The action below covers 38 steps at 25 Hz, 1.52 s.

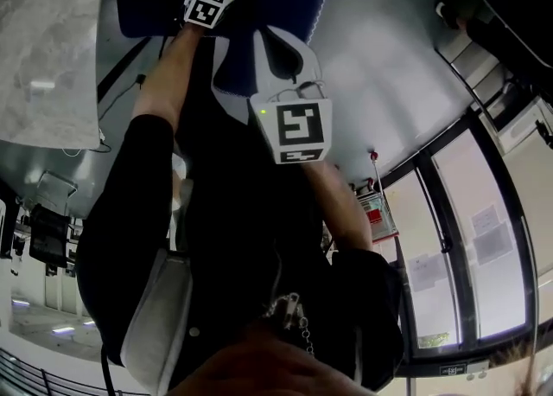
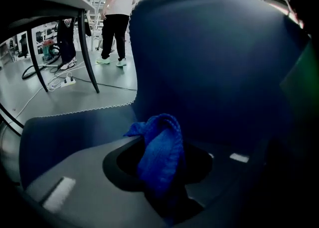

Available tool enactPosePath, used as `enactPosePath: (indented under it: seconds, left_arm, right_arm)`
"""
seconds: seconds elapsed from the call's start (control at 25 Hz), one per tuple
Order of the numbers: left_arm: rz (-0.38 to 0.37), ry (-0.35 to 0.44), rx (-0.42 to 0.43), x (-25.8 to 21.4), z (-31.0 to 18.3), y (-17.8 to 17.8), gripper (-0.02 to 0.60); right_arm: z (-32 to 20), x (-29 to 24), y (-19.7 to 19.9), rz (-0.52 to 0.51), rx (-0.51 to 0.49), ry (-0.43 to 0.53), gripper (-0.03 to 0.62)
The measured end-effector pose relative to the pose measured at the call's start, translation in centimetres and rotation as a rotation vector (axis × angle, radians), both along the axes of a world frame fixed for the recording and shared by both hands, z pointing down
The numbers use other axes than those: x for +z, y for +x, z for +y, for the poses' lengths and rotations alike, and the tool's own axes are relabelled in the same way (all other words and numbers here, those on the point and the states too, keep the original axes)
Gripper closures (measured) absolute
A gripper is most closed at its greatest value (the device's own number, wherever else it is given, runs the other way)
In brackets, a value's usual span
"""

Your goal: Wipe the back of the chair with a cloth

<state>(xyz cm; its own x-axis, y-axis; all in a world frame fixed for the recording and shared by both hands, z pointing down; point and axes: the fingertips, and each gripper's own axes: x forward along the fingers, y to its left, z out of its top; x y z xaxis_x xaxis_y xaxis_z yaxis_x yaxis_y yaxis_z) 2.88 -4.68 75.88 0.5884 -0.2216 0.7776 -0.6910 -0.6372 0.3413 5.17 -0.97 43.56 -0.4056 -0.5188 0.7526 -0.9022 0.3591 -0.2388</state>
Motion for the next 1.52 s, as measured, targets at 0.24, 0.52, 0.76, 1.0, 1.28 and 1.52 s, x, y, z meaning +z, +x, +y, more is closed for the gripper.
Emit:
enactPosePath:
  seconds: [0.24,0.52,0.76,1.0,1.28,1.52]
  left_arm:
    - [0.007,-0.066,0.072,1.2,1.8,0.8,0.449]
    - [0.049,-0.050,0.112,-2.0,3.0,1.9,0.449]
    - [0.082,-0.014,0.088,-5.8,3.7,2.6,0.449]
    - [0.102,0.009,0.067,-9.1,4.3,3.9,0.451]
    - [0.131,0.051,0.087,-12.1,3.7,4.9,0.451]
    - [0.151,0.077,0.087,-15.1,3.5,5.7,0.451]
  right_arm:
    - [0.2,0.4,0.4,0.038,-0.020,-0.025,0.591]
    - [0.7,0.1,1.2,0.055,-0.040,-0.037,0.591]
    - [1.5,0.1,1.5,0.061,-0.065,-0.048,0.591]
    - [2.0,-0.8,2.0,0.056,-0.076,-0.044,0.591]
    - [1.3,-1.8,2.4,0.041,-0.085,-0.021,0.591]
    - [1.4,-3.3,1.3,0.005,-0.108,-0.006,0.591]
